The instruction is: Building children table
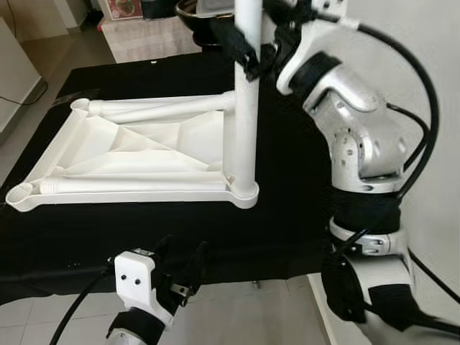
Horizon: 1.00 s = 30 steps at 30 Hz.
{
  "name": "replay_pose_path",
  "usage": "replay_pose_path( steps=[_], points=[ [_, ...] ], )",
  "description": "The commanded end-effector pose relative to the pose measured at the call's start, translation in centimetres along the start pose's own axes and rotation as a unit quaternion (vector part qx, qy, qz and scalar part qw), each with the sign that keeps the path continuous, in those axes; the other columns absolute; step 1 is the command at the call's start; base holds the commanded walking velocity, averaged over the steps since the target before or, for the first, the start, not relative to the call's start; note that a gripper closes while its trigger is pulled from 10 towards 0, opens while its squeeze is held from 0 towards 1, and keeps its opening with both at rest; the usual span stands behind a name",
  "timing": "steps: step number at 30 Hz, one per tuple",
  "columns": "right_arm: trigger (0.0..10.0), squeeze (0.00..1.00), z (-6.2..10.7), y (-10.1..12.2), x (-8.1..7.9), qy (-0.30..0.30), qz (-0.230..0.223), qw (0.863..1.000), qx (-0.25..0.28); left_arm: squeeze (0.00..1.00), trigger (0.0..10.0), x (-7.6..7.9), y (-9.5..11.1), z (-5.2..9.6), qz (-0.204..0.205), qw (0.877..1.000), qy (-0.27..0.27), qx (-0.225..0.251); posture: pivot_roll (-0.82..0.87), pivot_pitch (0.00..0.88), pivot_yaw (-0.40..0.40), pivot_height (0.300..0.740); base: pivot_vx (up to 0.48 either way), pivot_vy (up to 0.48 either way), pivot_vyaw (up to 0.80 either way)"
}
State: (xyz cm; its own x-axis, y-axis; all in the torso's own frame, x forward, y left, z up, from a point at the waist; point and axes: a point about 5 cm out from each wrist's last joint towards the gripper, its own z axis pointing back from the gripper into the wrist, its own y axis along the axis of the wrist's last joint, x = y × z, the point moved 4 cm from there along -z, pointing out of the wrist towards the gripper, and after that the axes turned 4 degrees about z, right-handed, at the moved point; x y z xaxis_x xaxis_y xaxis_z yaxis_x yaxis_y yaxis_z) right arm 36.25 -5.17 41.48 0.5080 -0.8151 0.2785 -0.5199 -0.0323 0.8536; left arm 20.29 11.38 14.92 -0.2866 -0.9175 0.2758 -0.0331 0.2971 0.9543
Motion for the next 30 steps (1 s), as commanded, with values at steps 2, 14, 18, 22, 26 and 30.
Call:
replay_pose_path(
  steps=[2, 14, 18, 22, 26, 30],
  points=[
    [10.0, 0.00, -1.5, 3.0, -0.7, 0.004, 0.022, 0.999, 0.031, 0.00, 10.0, -0.1, -0.5, 0.3, 0.000, 1.000, 0.006, -0.010, 0.05, 0.139, 0.039, 0.740, 0.000, 0.000, 0.00],
    [10.0, 0.00, -3.0, 6.2, -1.2, 0.014, 0.025, 0.997, 0.065, 0.00, 10.0, 0.0, -0.6, 0.4, 0.002, 1.000, 0.004, -0.014, 0.04, 0.156, 0.043, 0.740, 0.000, 0.000, 0.00],
    [10.0, 0.00, -3.1, 6.5, -1.1, 0.011, 0.025, 0.997, 0.071, 0.00, 10.0, 0.0, -0.6, 0.4, 0.001, 1.000, 0.004, -0.014, 0.04, 0.160, 0.046, 0.740, 0.000, 0.000, 0.00],
    [10.0, 0.00, -3.3, 6.9, -1.1, 0.001, 0.027, 0.997, 0.074, 0.00, 10.0, -0.1, -0.6, 0.5, 0.000, 1.000, 0.005, -0.015, 0.04, 0.160, 0.052, 0.740, 0.000, 0.000, 0.00],
    [10.0, 0.00, -3.4, 7.1, -1.0, -0.001, 0.023, 0.997, 0.072, 0.00, 10.0, -0.1, -0.6, 0.5, 0.000, 1.000, 0.005, -0.016, 0.04, 0.163, 0.054, 0.740, 0.000, 0.000, 0.00],
    [10.0, 0.00, -3.4, 7.1, -0.7, -0.007, 0.021, 0.997, 0.071, 0.00, 10.0, 0.0, -0.6, 0.5, 0.000, 1.000, 0.005, -0.016, 0.04, 0.160, 0.054, 0.740, 0.000, 0.000, 0.00]
  ],
)
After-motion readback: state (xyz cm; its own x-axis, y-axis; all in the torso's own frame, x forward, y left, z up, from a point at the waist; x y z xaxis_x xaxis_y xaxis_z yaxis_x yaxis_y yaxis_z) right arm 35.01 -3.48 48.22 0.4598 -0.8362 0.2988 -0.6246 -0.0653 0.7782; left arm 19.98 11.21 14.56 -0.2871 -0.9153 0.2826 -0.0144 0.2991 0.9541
